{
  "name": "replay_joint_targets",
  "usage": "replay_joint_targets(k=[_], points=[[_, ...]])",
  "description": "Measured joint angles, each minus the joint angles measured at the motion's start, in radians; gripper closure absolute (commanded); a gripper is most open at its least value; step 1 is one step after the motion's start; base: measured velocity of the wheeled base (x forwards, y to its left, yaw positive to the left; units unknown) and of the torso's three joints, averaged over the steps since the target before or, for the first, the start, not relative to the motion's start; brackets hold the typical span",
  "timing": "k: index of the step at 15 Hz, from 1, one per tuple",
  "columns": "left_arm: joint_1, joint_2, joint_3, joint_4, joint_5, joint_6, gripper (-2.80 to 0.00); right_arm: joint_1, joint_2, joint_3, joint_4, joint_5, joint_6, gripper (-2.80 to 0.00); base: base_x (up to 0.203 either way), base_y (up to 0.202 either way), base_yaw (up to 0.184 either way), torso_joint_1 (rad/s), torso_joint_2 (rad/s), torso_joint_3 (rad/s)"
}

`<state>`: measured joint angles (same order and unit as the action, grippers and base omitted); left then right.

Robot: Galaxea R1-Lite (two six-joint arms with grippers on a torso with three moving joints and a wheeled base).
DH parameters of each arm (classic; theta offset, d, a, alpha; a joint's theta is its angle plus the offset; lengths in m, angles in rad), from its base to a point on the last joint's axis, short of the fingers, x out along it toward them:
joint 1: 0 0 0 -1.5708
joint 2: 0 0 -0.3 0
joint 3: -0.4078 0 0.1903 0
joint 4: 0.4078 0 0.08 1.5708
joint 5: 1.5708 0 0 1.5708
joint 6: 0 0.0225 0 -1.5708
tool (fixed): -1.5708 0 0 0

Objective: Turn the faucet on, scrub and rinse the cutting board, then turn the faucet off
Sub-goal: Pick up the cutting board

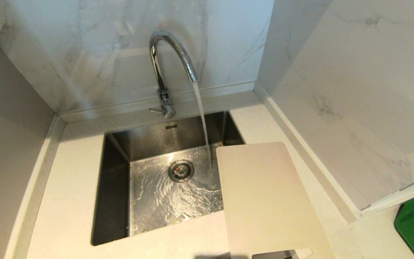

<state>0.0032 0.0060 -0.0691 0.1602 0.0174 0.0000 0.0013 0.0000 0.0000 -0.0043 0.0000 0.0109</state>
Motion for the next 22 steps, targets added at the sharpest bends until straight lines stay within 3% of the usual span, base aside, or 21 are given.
replay_joint_targets(k=[22], points=[[0.0, -0.008, -0.003, 0.013, 0.002, -0.005, 0.0, 0.0, 0.0, 0.0, 0.0, 0.0, 0.0, 0.0, 0.0, 0.0, 0.0, 0.0, 0.0, 0.0]])
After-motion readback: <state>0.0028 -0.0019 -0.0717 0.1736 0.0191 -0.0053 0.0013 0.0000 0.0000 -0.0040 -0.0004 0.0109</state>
